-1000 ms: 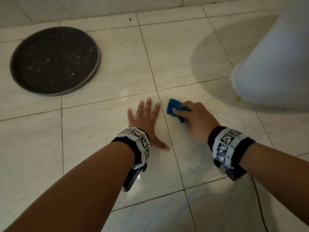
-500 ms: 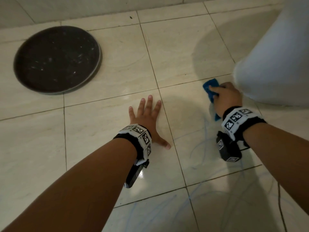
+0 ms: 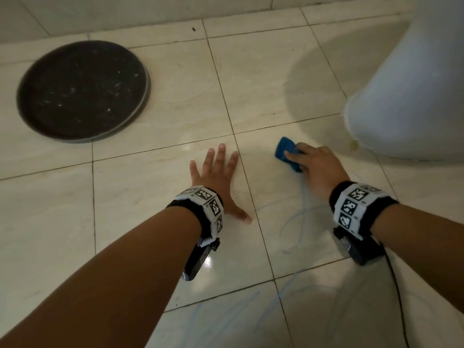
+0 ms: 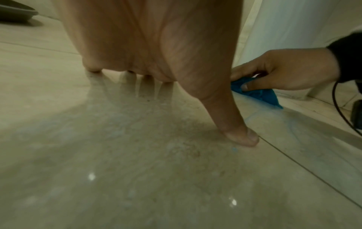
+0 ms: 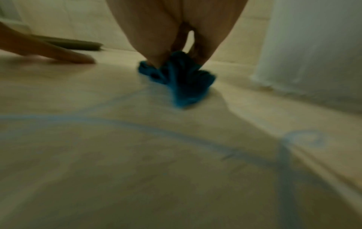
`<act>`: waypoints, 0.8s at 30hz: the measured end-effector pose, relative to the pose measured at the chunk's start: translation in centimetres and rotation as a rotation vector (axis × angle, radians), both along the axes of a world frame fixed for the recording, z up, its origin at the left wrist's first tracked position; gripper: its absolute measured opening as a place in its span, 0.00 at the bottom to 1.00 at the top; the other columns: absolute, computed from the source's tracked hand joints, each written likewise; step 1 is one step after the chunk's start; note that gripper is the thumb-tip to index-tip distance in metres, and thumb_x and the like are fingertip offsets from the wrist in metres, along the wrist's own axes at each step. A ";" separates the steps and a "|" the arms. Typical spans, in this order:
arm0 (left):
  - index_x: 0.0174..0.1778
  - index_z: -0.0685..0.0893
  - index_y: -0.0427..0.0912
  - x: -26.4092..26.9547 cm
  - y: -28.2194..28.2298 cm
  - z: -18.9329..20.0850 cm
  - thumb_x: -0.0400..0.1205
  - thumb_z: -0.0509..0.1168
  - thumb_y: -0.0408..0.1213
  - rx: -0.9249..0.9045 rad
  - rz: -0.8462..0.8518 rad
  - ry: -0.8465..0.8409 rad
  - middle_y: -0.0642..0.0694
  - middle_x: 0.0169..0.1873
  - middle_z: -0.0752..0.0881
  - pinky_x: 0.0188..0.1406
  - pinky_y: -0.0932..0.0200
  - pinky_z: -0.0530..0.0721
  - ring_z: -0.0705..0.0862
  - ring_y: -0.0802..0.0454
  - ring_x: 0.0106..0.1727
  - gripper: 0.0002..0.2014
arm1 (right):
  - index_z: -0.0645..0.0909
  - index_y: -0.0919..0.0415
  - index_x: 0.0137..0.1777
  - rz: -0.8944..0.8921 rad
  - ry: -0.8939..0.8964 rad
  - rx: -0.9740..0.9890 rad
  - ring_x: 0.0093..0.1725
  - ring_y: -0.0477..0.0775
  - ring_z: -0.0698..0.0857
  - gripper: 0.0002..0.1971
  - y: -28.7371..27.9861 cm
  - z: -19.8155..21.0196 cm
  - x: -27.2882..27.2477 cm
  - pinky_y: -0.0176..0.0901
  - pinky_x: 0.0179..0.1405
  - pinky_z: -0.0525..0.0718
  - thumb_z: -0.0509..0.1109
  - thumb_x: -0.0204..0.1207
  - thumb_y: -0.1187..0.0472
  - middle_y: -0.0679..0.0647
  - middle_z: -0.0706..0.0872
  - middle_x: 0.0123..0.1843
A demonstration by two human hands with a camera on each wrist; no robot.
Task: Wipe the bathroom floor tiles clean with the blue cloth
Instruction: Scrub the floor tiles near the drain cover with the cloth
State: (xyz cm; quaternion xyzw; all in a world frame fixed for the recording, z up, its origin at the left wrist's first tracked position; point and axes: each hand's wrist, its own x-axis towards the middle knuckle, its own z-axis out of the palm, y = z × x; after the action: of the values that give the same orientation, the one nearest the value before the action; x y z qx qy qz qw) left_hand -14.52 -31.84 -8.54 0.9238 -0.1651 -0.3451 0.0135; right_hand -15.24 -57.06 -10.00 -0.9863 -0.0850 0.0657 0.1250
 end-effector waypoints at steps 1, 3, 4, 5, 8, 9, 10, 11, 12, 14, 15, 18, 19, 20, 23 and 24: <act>0.79 0.22 0.54 0.0 0.0 0.0 0.55 0.74 0.74 -0.001 0.001 0.000 0.48 0.78 0.20 0.78 0.30 0.33 0.23 0.44 0.80 0.75 | 0.80 0.56 0.69 -0.016 0.006 -0.002 0.56 0.68 0.79 0.24 -0.7 0.5 0.2 0.50 0.58 0.74 0.62 0.75 0.75 0.62 0.80 0.66; 0.79 0.23 0.54 -0.1 0.0 0.1 0.55 0.74 0.74 0.001 -0.001 -0.008 0.48 0.78 0.20 0.78 0.30 0.33 0.24 0.44 0.80 0.75 | 0.79 0.56 0.69 -0.230 -0.005 -0.008 0.60 0.68 0.79 0.24 -2.7 0.9 1.2 0.53 0.58 0.76 0.61 0.76 0.73 0.64 0.81 0.64; 0.79 0.23 0.54 -0.1 0.0 0.2 0.55 0.74 0.74 0.006 -0.003 -0.009 0.48 0.78 0.20 0.78 0.30 0.33 0.24 0.43 0.80 0.75 | 0.78 0.55 0.70 -0.351 0.003 -0.023 0.62 0.68 0.78 0.24 -3.0 0.9 1.2 0.54 0.60 0.76 0.61 0.76 0.73 0.65 0.80 0.65; 0.79 0.23 0.54 -0.1 0.0 0.3 0.55 0.74 0.74 0.010 -0.004 -0.008 0.48 0.78 0.20 0.78 0.30 0.33 0.24 0.43 0.80 0.75 | 0.77 0.54 0.71 -0.404 0.011 -0.042 0.63 0.69 0.77 0.25 -2.4 1.0 0.8 0.55 0.62 0.75 0.61 0.76 0.72 0.64 0.78 0.68; 0.80 0.24 0.52 -0.1 -0.1 0.5 0.56 0.74 0.73 0.018 -0.008 -0.014 0.46 0.78 0.21 0.78 0.31 0.33 0.25 0.43 0.81 0.75 | 0.78 0.54 0.70 -0.172 0.015 0.060 0.61 0.69 0.78 0.25 2.6 0.3 -2.7 0.53 0.66 0.75 0.63 0.75 0.73 0.59 0.76 0.72; 0.80 0.24 0.51 -0.2 -0.1 0.6 0.57 0.74 0.73 0.015 -0.012 -0.019 0.45 0.79 0.21 0.78 0.32 0.33 0.25 0.43 0.81 0.74 | 0.78 0.52 0.71 -0.040 0.041 0.075 0.60 0.67 0.78 0.25 4.2 0.4 -4.1 0.51 0.66 0.74 0.63 0.76 0.72 0.56 0.75 0.74; 0.80 0.25 0.50 -0.4 -0.1 0.6 0.58 0.74 0.73 0.005 -0.015 -0.026 0.45 0.79 0.22 0.78 0.33 0.33 0.25 0.43 0.81 0.73 | 0.77 0.49 0.71 0.063 0.083 0.067 0.60 0.65 0.77 0.24 5.0 0.7 -5.2 0.49 0.66 0.73 0.63 0.78 0.70 0.51 0.74 0.75; 0.81 0.25 0.50 -0.7 0.1 0.7 0.59 0.73 0.73 -0.014 -0.013 -0.033 0.45 0.79 0.22 0.78 0.33 0.33 0.26 0.43 0.81 0.73 | 0.77 0.48 0.71 0.128 0.099 0.055 0.59 0.63 0.76 0.23 5.0 0.8 -5.6 0.48 0.66 0.73 0.62 0.79 0.69 0.48 0.74 0.75; 0.81 0.25 0.49 -1.1 0.3 0.7 0.60 0.73 0.73 -0.037 -0.011 -0.036 0.45 0.79 0.22 0.78 0.34 0.33 0.26 0.44 0.81 0.72 | 0.78 0.48 0.70 0.123 0.093 0.065 0.58 0.63 0.77 0.23 4.4 1.0 -5.3 0.47 0.65 0.73 0.62 0.79 0.70 0.48 0.75 0.73; 0.80 0.24 0.50 -2.0 0.9 0.8 0.59 0.72 0.74 -0.059 -0.013 -0.030 0.46 0.79 0.22 0.77 0.35 0.32 0.26 0.45 0.81 0.72 | 0.81 0.52 0.67 -0.031 0.029 0.115 0.57 0.63 0.80 0.22 2.6 0.9 -3.8 0.43 0.62 0.76 0.63 0.78 0.72 0.53 0.80 0.68; 0.80 0.23 0.50 -2.5 1.3 0.8 0.59 0.72 0.74 -0.050 -0.017 -0.025 0.46 0.79 0.21 0.77 0.35 0.31 0.26 0.45 0.81 0.73 | 0.82 0.56 0.66 -0.144 -0.006 0.146 0.57 0.61 0.81 0.21 1.4 0.7 -3.2 0.35 0.58 0.75 0.63 0.77 0.73 0.56 0.82 0.65; 0.79 0.22 0.50 -3.7 2.3 0.5 0.58 0.73 0.73 0.010 -0.026 0.002 0.45 0.78 0.20 0.78 0.34 0.32 0.25 0.45 0.81 0.74 | 0.80 0.57 0.68 -0.297 0.031 0.189 0.59 0.60 0.80 0.20 2.2 0.2 -4.0 0.28 0.54 0.75 0.62 0.78 0.70 0.60 0.79 0.65; 0.78 0.21 0.50 -3.9 2.6 0.3 0.58 0.74 0.73 0.023 -0.034 0.006 0.45 0.78 0.20 0.78 0.35 0.31 0.24 0.45 0.80 0.74 | 0.78 0.55 0.70 -0.219 0.069 0.126 0.61 0.63 0.79 0.22 3.9 0.2 -5.0 0.38 0.59 0.76 0.63 0.77 0.70 0.59 0.77 0.68; 0.78 0.21 0.50 -4.1 2.7 0.1 0.58 0.74 0.72 0.028 -0.040 0.005 0.44 0.77 0.20 0.77 0.35 0.31 0.24 0.45 0.80 0.75 | 0.77 0.52 0.71 -0.110 0.102 0.085 0.63 0.66 0.77 0.25 5.6 0.3 -6.2 0.46 0.65 0.76 0.63 0.76 0.71 0.57 0.74 0.72; 0.79 0.22 0.50 -4.0 2.6 0.0 0.57 0.75 0.72 0.034 -0.039 -0.009 0.45 0.78 0.20 0.77 0.35 0.32 0.25 0.44 0.81 0.76 | 0.79 0.49 0.69 0.132 0.134 0.082 0.61 0.65 0.75 0.26 7.1 0.7 -7.5 0.52 0.66 0.75 0.64 0.75 0.73 0.51 0.74 0.74; 0.79 0.22 0.50 -4.0 2.5 0.0 0.56 0.76 0.71 0.033 -0.034 -0.004 0.45 0.78 0.20 0.77 0.35 0.33 0.25 0.44 0.81 0.76 | 0.79 0.48 0.69 0.093 0.128 0.087 0.61 0.64 0.76 0.26 6.2 0.5 -6.6 0.52 0.66 0.75 0.64 0.75 0.73 0.50 0.75 0.73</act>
State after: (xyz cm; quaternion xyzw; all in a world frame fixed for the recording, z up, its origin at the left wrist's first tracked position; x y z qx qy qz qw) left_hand -18.50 -29.34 -8.50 0.9217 -0.1751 -0.3460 -0.0077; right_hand -21.85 -50.90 -9.48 -0.9688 -0.1255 0.1304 0.1695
